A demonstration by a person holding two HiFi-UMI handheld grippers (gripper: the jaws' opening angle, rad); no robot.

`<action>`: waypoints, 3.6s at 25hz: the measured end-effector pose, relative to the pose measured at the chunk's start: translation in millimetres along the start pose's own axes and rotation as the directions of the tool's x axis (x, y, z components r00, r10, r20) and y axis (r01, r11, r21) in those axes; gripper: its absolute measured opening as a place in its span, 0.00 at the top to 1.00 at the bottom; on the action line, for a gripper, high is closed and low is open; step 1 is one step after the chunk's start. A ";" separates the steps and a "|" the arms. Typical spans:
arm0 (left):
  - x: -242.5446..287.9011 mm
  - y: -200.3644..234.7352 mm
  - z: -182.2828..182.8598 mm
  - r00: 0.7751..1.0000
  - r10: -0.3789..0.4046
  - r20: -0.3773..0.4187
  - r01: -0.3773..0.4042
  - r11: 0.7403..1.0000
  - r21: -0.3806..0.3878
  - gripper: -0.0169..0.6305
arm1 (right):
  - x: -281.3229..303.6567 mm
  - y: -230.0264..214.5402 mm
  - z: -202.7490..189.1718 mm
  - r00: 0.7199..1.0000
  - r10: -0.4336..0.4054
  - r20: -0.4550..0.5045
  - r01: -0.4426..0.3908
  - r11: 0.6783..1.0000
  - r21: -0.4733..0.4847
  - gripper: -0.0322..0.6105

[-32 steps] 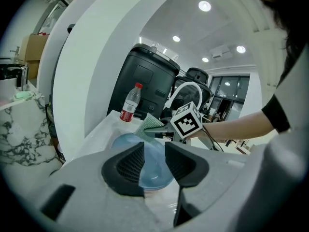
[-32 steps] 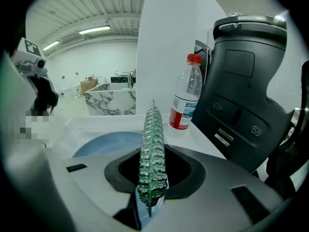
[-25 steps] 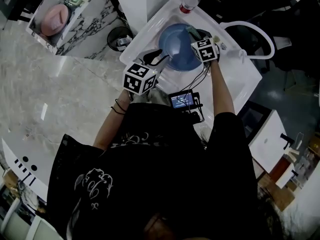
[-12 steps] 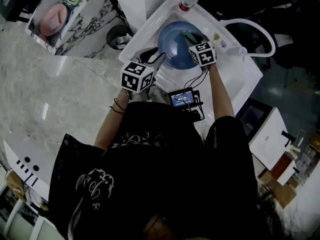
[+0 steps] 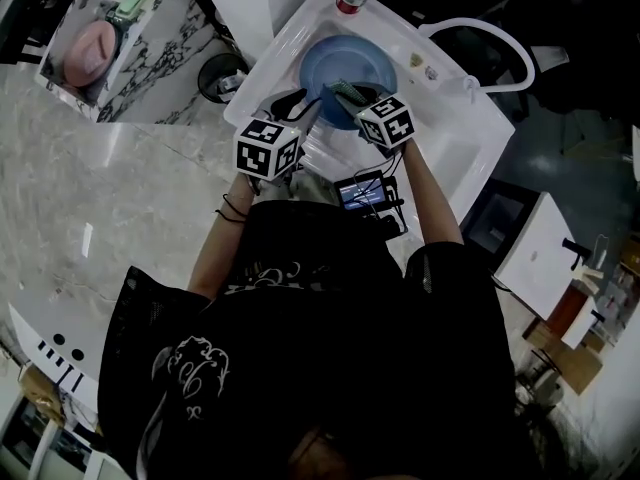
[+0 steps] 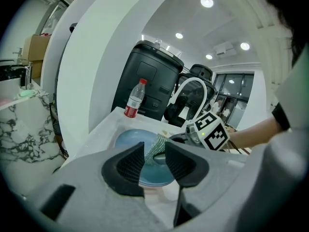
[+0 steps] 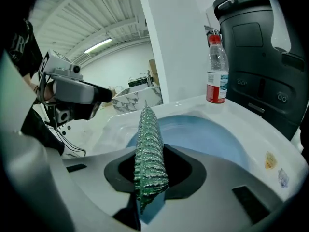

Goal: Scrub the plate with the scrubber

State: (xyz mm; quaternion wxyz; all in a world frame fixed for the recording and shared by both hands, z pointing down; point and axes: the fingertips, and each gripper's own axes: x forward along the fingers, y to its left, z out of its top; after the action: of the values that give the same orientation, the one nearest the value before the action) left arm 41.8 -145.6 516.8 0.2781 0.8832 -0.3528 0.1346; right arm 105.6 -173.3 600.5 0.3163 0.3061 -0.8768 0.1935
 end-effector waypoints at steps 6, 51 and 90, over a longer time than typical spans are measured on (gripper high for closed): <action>4.3 -8.3 -1.3 1.000 -0.021 -0.006 0.021 1.000 0.010 0.75 | -4.4 40.6 -8.9 0.989 0.145 -0.015 -0.144 0.987 0.073 0.81; 9.2 1.2 1.1 0.999 -0.037 -0.016 0.037 0.999 0.004 0.80 | -32.1 -73.5 -25.7 0.966 -0.231 -0.115 0.223 0.972 -0.076 0.81; -69.5 -29.0 -9.7 0.989 -0.146 0.017 0.143 0.984 0.108 0.80 | -72.8 58.8 9.6 0.947 -0.279 0.161 0.244 0.947 0.211 0.81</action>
State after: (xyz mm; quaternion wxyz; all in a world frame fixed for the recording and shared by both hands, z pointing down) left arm 12.0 -84.5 483.0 0.2350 0.9217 -0.2835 0.1217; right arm 107.2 -104.8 536.0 0.2244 0.4656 -0.8320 0.2018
